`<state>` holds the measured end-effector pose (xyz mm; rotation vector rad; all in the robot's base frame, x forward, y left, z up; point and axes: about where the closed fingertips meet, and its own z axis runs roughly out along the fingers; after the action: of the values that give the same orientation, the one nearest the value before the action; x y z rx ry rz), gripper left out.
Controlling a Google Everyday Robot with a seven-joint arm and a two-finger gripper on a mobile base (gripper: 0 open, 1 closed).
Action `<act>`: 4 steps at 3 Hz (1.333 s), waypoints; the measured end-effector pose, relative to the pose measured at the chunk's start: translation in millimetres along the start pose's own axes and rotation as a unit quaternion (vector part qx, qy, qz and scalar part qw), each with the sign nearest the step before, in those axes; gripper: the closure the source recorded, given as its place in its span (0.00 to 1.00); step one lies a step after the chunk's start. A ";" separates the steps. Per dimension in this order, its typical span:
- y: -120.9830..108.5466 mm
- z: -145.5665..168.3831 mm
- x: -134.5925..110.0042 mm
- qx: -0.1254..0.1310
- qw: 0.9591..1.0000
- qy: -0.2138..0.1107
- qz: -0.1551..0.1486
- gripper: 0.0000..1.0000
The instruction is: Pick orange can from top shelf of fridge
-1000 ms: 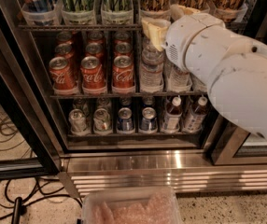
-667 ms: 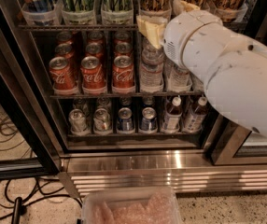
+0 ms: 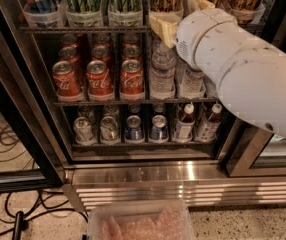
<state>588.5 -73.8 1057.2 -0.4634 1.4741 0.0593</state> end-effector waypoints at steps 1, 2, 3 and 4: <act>-8.9 17.3 5.2 0.011 1.000 0.001 -0.002 0.41; -10.1 26.6 6.0 0.015 1.000 0.002 -0.003 0.41; -7.1 41.0 -1.0 0.013 1.000 -0.002 -0.003 0.41; -2.6 61.6 -11.9 0.006 1.000 -0.005 -0.002 0.42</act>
Offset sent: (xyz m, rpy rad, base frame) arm 0.0532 0.0168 0.0044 -0.0082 0.0087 -0.0538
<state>646.0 -52.7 1070.9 -0.4563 1.4625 0.0490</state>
